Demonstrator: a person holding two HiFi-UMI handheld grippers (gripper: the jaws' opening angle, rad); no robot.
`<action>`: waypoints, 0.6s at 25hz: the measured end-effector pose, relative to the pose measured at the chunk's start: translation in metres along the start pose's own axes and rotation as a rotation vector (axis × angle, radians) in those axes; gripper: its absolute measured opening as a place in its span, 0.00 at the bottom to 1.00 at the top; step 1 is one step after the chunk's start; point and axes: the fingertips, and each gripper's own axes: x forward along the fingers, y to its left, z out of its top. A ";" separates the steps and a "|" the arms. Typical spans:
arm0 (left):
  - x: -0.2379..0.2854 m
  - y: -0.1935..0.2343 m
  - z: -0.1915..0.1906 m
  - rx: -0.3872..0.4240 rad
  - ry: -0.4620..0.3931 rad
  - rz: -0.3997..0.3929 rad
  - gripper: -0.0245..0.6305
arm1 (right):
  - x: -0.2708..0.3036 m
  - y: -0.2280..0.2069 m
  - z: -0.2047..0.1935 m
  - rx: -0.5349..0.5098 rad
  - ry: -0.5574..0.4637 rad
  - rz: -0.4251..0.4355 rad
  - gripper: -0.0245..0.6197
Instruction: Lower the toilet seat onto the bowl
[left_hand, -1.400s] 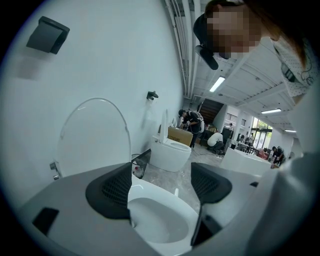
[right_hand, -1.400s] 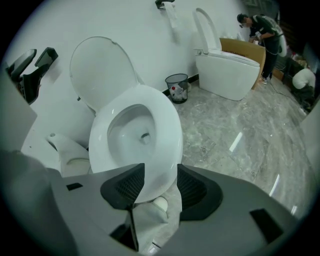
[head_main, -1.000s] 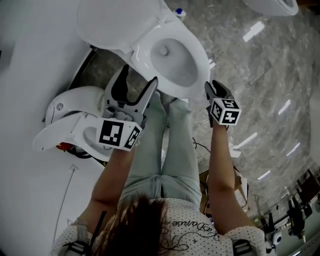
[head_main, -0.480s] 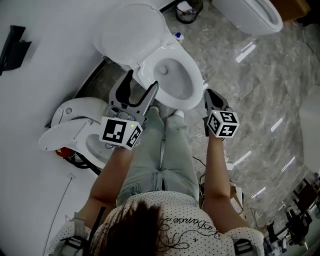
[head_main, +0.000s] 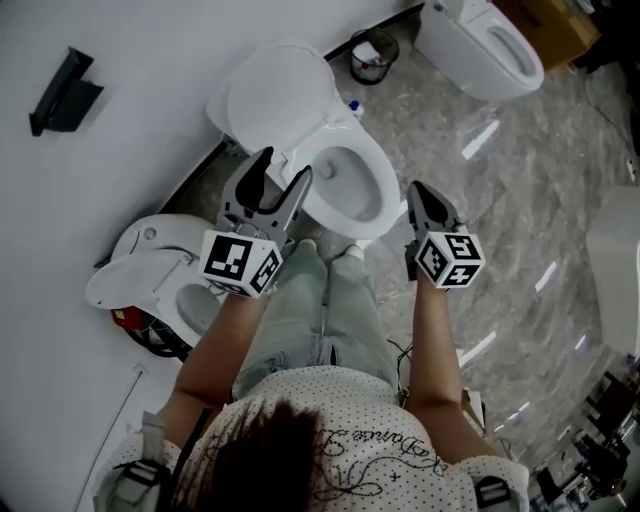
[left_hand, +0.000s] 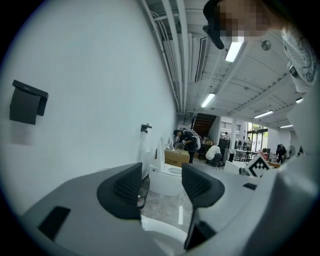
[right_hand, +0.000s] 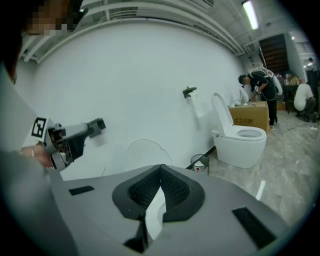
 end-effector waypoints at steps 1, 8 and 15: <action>-0.001 -0.001 0.005 0.011 0.003 0.000 0.39 | -0.005 0.006 0.013 0.017 -0.027 0.018 0.06; -0.009 -0.007 0.045 0.067 -0.039 -0.022 0.22 | -0.039 0.045 0.097 -0.023 -0.164 0.087 0.06; -0.010 -0.014 0.078 0.091 -0.079 -0.050 0.17 | -0.065 0.085 0.163 -0.124 -0.255 0.148 0.05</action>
